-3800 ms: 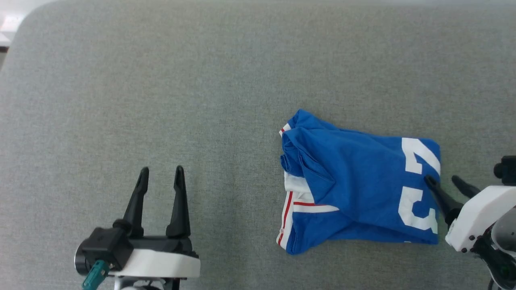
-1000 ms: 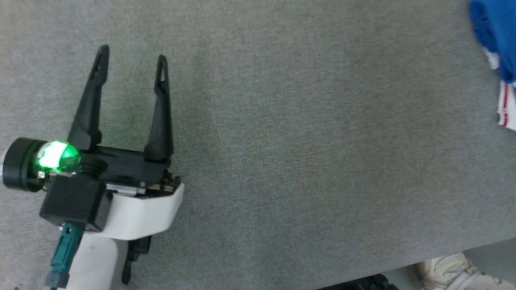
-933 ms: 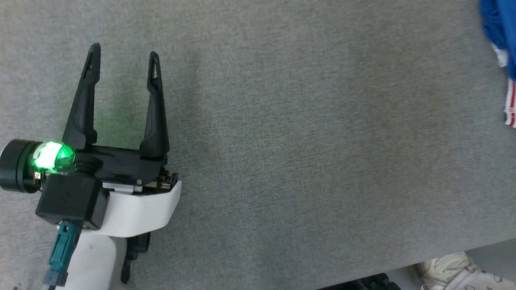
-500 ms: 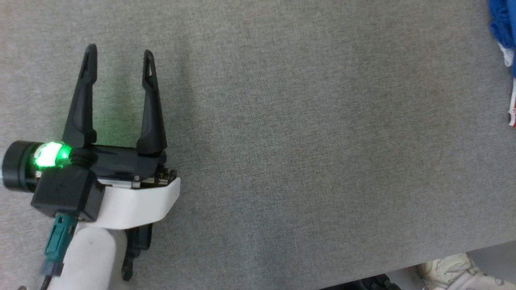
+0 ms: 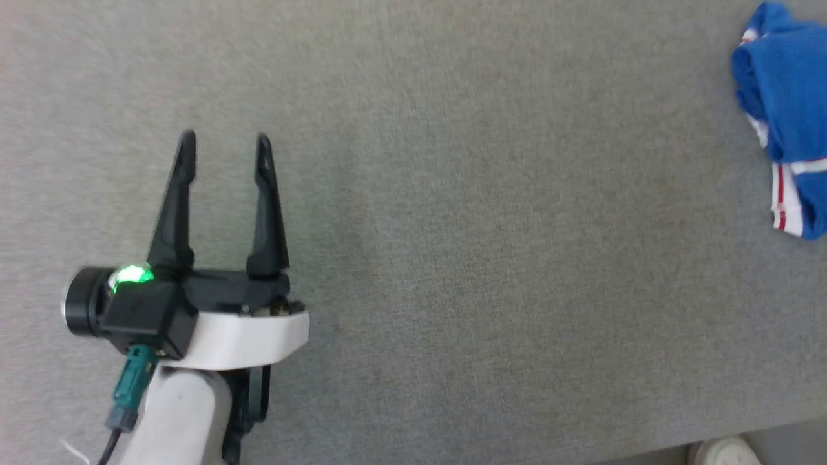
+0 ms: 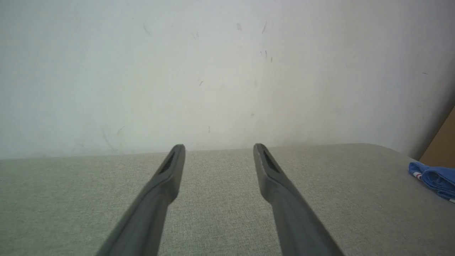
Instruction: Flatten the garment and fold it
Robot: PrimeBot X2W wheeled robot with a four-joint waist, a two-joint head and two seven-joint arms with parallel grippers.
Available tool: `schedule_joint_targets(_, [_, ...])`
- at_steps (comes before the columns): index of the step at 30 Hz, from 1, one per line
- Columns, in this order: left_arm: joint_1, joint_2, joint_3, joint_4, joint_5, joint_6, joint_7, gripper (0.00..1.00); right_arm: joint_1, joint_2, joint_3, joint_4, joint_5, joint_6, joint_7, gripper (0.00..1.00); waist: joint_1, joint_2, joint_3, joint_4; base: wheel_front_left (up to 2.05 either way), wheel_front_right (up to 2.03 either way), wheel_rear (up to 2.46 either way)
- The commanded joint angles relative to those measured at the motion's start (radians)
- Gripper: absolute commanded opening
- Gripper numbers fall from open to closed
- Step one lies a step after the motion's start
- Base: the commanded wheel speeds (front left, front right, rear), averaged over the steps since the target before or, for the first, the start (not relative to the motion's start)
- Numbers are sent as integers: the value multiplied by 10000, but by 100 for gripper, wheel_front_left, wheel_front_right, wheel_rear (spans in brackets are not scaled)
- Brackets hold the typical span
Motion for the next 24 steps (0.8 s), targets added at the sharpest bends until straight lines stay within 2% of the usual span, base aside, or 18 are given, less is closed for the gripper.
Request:
schedule_joint_targets(1, [263, -33, -7, 153, -63, 32, -99, 100, 545, 328, -63, -570, 221, -21, -200, 100, 1, 0, -1274, 531, 0, 0, 0])
schedule_joint_targets(6, [813, -69, 65, 311, -148, 95, -219, 100, 2007, 1333, -505, -2481, 518, -21, -464, 100, 1, 0, -2319, 821, 0, 0, 0])
schedule_joint_targets(12, [1423, 105, 113, 505, -112, 127, -256, 100, 3662, 2946, -1105, -4810, 314, -21, -602, 100, 1, 0, -3383, 1135, 0, 0, 0])
schedule_joint_targets(16, [1795, 185, 135, 657, -96, 227, -227, 100, 4723, 3859, -1303, -6024, -112, -21, -590, 100, 1, 0, -3867, 1367, 0, 0, 0])
schedule_joint_targets(24, [2583, 73, -68, 924, -175, 384, -182, 100, 6438, 5211, -1732, -7651, -1858, -21, -961, 100, 1, 0, -4468, 1775, 0, 0, 0])
